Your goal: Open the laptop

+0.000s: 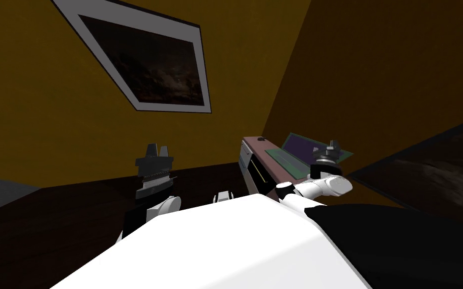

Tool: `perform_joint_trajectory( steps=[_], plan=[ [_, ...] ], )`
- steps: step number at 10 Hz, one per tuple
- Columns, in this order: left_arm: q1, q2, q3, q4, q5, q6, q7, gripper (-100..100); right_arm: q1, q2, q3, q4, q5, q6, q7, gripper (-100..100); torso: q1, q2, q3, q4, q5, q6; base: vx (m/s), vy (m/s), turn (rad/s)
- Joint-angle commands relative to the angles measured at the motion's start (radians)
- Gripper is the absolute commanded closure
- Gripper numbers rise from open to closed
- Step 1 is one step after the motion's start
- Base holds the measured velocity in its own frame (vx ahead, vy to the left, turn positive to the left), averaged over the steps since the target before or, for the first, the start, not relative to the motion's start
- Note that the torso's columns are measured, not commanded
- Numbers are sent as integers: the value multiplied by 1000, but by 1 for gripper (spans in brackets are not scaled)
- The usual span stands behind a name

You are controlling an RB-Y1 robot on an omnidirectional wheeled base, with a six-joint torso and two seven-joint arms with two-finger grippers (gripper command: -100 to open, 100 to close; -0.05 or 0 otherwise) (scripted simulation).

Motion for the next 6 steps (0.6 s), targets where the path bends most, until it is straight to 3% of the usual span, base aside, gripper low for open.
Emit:
perform_joint_trajectory(
  steps=[1,2,6],
  plan=[
    [0,0,0,0,0,0,0,0,61,-41,80,4,19,-34,-46,-100,1,-1,-1,0,0,0,-198,-114,1],
    [0,0,0,0,0,0,0,0,61,-41,92,4,19,-34,-46,-100,-1,0,0,0,0,0,-139,-90,5],
    [0,0,0,0,0,0,0,0,124,-96,206,2,39,-70,-86,-100,1,0,0,0,0,0,-107,-101,7]
  ],
)
